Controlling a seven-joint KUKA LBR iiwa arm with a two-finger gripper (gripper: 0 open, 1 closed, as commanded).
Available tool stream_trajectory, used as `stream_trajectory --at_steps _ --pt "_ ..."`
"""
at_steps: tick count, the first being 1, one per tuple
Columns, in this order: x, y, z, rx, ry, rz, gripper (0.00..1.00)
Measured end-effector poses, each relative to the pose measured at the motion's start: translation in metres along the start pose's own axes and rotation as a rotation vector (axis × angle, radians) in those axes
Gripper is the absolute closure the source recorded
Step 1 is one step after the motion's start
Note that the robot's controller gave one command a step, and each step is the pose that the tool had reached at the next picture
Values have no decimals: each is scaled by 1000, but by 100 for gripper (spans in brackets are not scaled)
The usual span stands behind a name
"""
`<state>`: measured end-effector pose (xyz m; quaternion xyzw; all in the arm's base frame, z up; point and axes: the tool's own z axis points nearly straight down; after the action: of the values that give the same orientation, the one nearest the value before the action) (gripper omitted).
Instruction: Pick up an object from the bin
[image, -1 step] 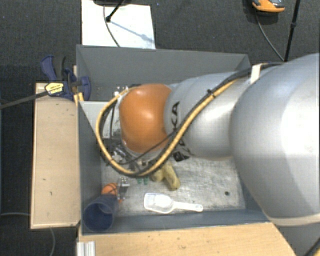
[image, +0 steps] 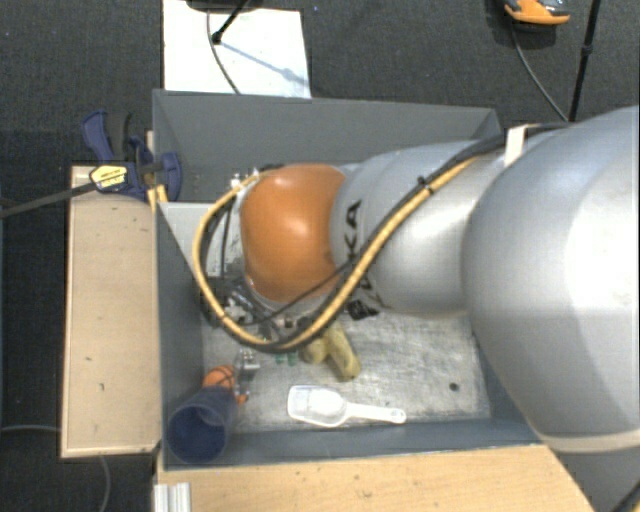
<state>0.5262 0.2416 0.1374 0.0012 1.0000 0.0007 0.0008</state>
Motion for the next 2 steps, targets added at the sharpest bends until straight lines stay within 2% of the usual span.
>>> stream_trajectory --at_steps 1,2 --pt "8 -6 64 10 8 -117 100" --pt "8 -6 64 10 8 -115 100"
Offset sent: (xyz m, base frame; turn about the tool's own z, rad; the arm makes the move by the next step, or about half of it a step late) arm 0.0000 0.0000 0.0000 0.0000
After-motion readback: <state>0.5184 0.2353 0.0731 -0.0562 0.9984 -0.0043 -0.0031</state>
